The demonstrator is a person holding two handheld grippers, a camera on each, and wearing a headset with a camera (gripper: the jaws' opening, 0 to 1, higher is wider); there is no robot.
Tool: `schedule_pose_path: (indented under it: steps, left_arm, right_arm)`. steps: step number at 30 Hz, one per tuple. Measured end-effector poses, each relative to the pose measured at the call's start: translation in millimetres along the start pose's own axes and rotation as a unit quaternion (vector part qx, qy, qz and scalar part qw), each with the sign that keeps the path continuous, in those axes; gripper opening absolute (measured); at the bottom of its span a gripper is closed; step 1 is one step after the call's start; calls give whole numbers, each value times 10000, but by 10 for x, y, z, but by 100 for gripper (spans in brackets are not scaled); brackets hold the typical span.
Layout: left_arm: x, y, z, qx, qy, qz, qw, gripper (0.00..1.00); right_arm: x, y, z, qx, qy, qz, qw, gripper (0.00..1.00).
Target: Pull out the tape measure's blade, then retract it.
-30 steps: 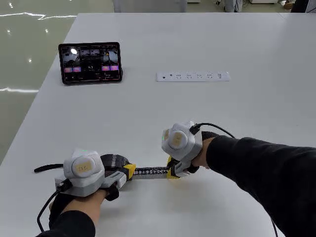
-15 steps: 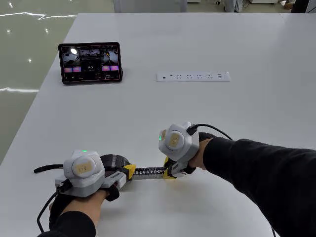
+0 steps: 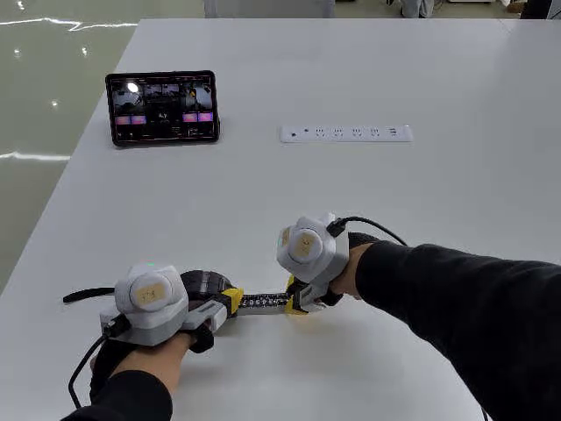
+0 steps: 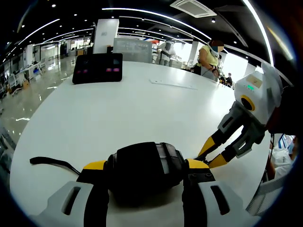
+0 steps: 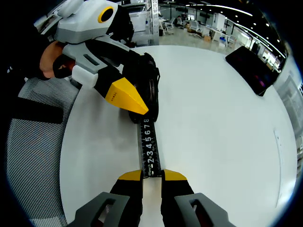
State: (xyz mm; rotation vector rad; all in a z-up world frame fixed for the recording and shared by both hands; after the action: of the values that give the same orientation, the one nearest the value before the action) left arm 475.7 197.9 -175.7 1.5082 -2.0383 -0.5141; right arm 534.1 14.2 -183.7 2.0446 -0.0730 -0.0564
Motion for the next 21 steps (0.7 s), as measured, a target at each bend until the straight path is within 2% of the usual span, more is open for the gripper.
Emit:
schedule_pose_path:
  steps: [21]
  left_arm:
    - [3,10,-2,5,31,30,10000,58]
  right_arm:
    - [-13,-45,-88,109,-66,-34,9999,10]
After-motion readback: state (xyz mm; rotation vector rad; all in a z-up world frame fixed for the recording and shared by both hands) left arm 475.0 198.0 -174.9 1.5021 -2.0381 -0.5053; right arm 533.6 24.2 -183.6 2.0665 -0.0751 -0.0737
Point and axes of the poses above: the centre of the closed fingertips' face, and the gripper's own axes: y roughly backward along the fingers, x roughly to its right, z roughly out of its underside, the point moved 10 cm from there along y, roughly backward along the fingers, and after that the axes turned 3 degrees about z, right-handed, at the moved point
